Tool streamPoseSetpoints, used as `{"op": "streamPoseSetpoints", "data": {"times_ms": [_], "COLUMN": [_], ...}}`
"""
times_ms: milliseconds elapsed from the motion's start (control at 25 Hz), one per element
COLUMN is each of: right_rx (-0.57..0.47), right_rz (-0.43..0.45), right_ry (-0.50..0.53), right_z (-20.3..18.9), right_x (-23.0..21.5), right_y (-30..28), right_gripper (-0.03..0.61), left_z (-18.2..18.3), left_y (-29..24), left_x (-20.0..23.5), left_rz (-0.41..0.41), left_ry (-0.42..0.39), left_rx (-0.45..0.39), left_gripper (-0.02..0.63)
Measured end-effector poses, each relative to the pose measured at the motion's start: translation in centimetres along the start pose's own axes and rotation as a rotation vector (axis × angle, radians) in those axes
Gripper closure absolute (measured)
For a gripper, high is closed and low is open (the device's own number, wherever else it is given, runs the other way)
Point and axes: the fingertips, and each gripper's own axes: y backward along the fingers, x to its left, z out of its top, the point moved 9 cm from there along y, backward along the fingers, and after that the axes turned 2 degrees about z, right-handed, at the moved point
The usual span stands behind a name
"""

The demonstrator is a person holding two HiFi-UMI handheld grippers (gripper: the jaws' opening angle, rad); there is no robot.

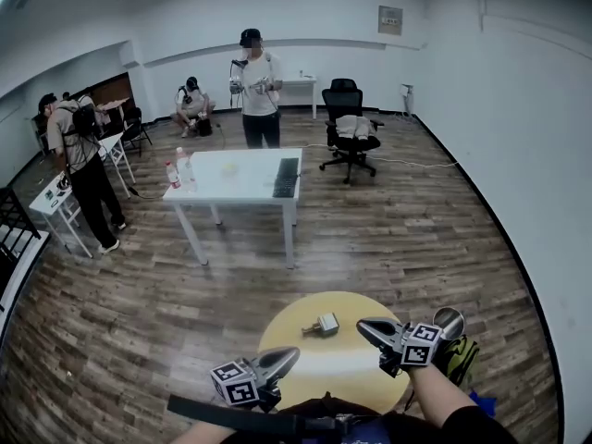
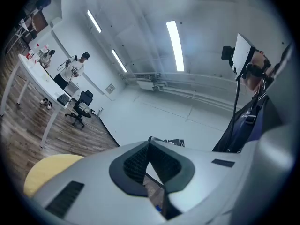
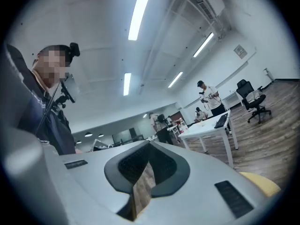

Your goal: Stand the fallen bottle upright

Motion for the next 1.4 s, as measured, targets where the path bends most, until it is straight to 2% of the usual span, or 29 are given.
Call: {"op": "streamPoseSetpoints", "data": {"times_ms": [120, 280, 560, 720, 800, 920, 1080, 1200, 1320, 1400], "right_rx": [-0.041, -0.026, 0.055, 0.182, 0.244, 0.270, 0.332, 0.396, 0.513, 0.612], "right_rz": [-0.053, -0.066, -0.078, -0.057, -0.034, -0.024, -0.014, -0.020, -0.021, 0.007], "right_ry": [0.008, 0.030, 0.099, 0.258, 0.326, 0.379, 0.391, 0.361, 0.354, 0.371], "right_z": [0.1, 0.6, 1.9, 1.7, 1.8, 1.5, -2.2, -6.1, -10.2, -12.7], "right_x": [-0.8, -2.1, -5.0, -7.2, -9.1, -12.5, -15.0, -18.5, -22.3, -23.9], "right_y": [-2.0, -3.0, 1.8, 1.8, 0.2, -2.7, -6.3, -8.5, -10.2, -11.3], "right_gripper": [0.577, 0.577, 0.577, 0.571, 0.550, 0.496, 0.445, 0.375, 0.303, 0.264], "left_z": [1.5, 3.2, 2.7, 2.0, 1.7, 0.6, -1.3, -2.7, -3.6, -4.1], "left_y": [0.5, -0.9, -6.2, -6.7, -6.3, -5.5, -2.8, -1.4, -0.6, 0.0], "left_x": [2.9, 5.6, 4.2, 3.7, 4.4, 6.8, 9.0, 11.8, 14.4, 15.9], "left_rz": [-0.015, 0.025, 0.028, 0.048, 0.080, 0.133, 0.203, 0.227, 0.244, 0.250], "left_ry": [-0.027, -0.049, -0.034, -0.037, -0.031, -0.022, 0.018, 0.044, 0.078, 0.105], "left_rx": [0.033, 0.041, 0.004, 0.016, 0.022, 0.035, 0.070, 0.090, 0.115, 0.137], "left_gripper": [0.604, 0.604, 0.604, 0.604, 0.604, 0.604, 0.604, 0.604, 0.604, 0.604]}}
